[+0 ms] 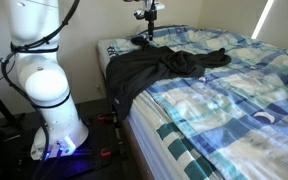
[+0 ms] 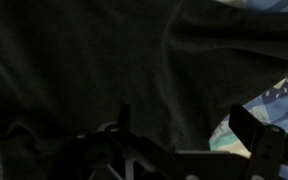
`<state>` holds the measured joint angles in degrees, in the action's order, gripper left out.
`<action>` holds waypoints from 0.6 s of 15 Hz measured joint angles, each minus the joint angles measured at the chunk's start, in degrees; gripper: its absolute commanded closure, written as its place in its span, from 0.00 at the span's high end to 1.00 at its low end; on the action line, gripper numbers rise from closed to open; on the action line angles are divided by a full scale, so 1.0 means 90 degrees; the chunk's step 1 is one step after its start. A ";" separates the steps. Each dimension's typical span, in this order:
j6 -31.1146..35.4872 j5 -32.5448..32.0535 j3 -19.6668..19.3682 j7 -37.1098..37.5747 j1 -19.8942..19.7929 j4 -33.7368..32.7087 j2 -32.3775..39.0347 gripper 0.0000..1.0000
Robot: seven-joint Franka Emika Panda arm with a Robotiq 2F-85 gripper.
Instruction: Fold the sweatshirt
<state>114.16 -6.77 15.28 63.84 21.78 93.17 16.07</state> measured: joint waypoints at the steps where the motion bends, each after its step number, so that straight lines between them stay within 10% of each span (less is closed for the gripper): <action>1: -0.0072 0.0000 0.0005 -0.0232 0.0094 -0.0242 0.0249 1.00; 9: -0.0867 -0.0136 -0.0158 -0.1217 0.0655 -0.1907 0.1723 1.00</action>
<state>106.35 -7.99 13.86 52.89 27.68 76.01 31.58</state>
